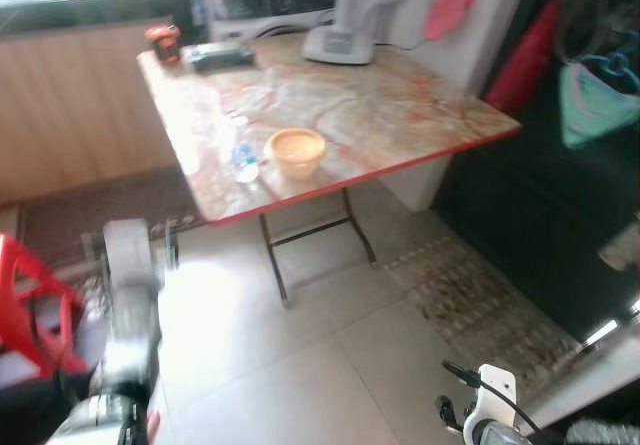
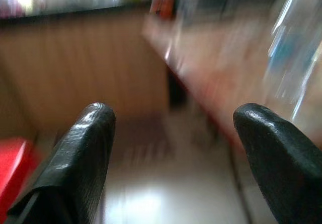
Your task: Restocking fridge
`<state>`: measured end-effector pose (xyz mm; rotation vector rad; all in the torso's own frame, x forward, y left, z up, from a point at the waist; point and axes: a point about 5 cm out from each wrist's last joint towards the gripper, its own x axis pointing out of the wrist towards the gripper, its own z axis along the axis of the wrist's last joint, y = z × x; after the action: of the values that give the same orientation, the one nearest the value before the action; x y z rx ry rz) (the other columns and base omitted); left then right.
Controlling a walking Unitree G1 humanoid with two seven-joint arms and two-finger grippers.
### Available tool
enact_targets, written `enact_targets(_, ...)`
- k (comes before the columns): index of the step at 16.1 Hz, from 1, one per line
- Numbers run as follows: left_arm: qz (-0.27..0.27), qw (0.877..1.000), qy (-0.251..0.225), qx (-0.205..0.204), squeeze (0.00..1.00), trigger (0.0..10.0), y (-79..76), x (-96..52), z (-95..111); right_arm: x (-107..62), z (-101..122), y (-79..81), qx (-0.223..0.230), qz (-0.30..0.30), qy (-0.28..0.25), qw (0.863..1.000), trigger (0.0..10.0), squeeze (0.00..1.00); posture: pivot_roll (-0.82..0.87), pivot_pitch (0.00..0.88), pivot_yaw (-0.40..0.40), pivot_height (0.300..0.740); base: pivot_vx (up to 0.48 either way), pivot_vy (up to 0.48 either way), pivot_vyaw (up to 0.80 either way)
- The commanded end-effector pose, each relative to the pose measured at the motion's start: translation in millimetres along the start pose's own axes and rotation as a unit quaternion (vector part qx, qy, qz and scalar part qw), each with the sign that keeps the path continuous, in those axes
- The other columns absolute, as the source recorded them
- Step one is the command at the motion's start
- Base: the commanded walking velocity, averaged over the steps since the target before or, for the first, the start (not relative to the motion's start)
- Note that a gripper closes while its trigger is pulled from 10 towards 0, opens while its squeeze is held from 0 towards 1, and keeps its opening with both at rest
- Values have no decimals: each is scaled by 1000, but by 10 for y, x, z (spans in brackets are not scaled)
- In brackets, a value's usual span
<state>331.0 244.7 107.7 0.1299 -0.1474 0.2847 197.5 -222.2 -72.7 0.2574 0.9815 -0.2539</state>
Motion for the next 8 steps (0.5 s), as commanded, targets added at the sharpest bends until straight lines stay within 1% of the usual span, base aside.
enact_targets(1, -24, 999, 10, 23, 0, 10000, -93, -90, -92, -4, -10, -22, -1, -4, -3, 1000, 10000, 0, 12, 0, -47, 740, 0, 0, 0)
enact_targets(2, -33, 997, -64, 14, 0, 10000, -181, 40, 213, -3, -14, -22, 3, -8, -3, 1000, 10000, 0, 12, 0, -40, 740, 0, 0, 0)
enact_targets(3, -63, 990, -125, 17, 0, 10000, -297, 94, 463, -2, -17, -16, 6, -13, -3, 1000, 10000, 0, 10, 0, -34, 740, 0, 0, 0)
enact_targets(4, -73, 986, -149, 5, 0, 10000, -373, 104, 591, -1, -16, -10, 7, -13, -3, 1000, 10000, 0, 13, 0, -27, 740, 0, 0, 0)
enact_targets(6, -84, 981, -175, -13, 0, 10000, -482, 96, 752, 0, -15, -2, 11, -15, -4, 1000, 10000, 0, 12, 0, -20, 740, 0, 0, 0)
enact_targets(7, -87, 980, -175, -25, 0, 10000, -561, 84, 793, 1, -11, 0, 12, -15, -5, 1000, 10000, 0, 14, 0, -21, 740, 0, 0, 0)
enact_targets(8, -89, 982, -163, -24, 0, 10000, -597, 66, 745, 0, -11, 0, 8, -14, -5, 1000, 10000, 0, 22, 0, -27, 740, 0, 0, 0)
